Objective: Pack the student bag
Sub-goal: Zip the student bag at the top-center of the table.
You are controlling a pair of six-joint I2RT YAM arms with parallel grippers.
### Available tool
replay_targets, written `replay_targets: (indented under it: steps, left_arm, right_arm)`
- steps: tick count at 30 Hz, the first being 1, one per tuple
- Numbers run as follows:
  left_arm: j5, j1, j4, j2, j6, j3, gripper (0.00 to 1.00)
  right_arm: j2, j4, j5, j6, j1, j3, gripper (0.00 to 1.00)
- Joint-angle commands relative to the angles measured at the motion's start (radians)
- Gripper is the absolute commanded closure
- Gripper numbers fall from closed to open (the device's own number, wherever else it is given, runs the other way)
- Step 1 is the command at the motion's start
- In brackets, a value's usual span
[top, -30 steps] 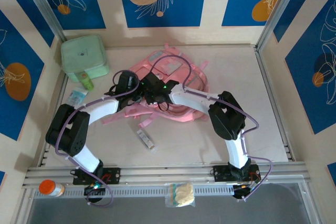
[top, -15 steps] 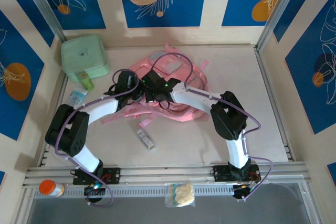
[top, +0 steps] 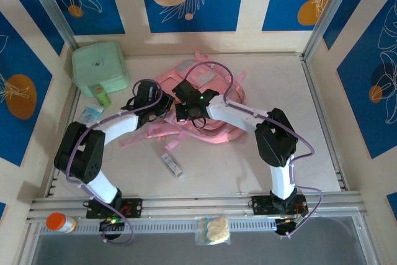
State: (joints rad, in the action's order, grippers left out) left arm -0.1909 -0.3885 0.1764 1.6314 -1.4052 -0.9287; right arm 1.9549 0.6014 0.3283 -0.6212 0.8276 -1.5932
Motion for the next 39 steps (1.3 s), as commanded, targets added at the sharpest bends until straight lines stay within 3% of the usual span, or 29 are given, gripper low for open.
replay_targets:
  steps: [1, 12, 20, 23, 31, 39]
  left_arm:
    - [-0.005, 0.019, 0.091, 0.011, 0.007, -0.039, 1.00]
    - [-0.004, 0.017, 0.097, 0.010, 0.004, -0.032, 1.00]
    - [-0.004, 0.016, 0.096, 0.008, 0.006, -0.033, 1.00]
    - [-0.004, 0.016, 0.097, 0.006, 0.006, -0.030, 1.00]
    - [0.012, 0.019, 0.085, 0.004, 0.025, -0.035, 1.00]
    - [0.012, 0.100, -0.051, 0.070, 0.147, -0.161, 1.00]
  right_arm:
    - [0.061, 0.092, -0.014, -0.010, -0.010, -0.073, 1.00]
    - [0.163, 0.123, 0.078, -0.061, -0.012, -0.188, 0.82]
    - [0.185, 0.093, 0.112, -0.111, 0.005, -0.175, 0.77]
    - [0.193, 0.079, 0.097, -0.118, 0.004, -0.180, 0.78]
    - [0.133, 0.097, 0.126, -0.083, 0.004, -0.175, 0.99]
    - [0.035, 0.173, 0.057, -0.049, 0.005, -0.097, 1.00]
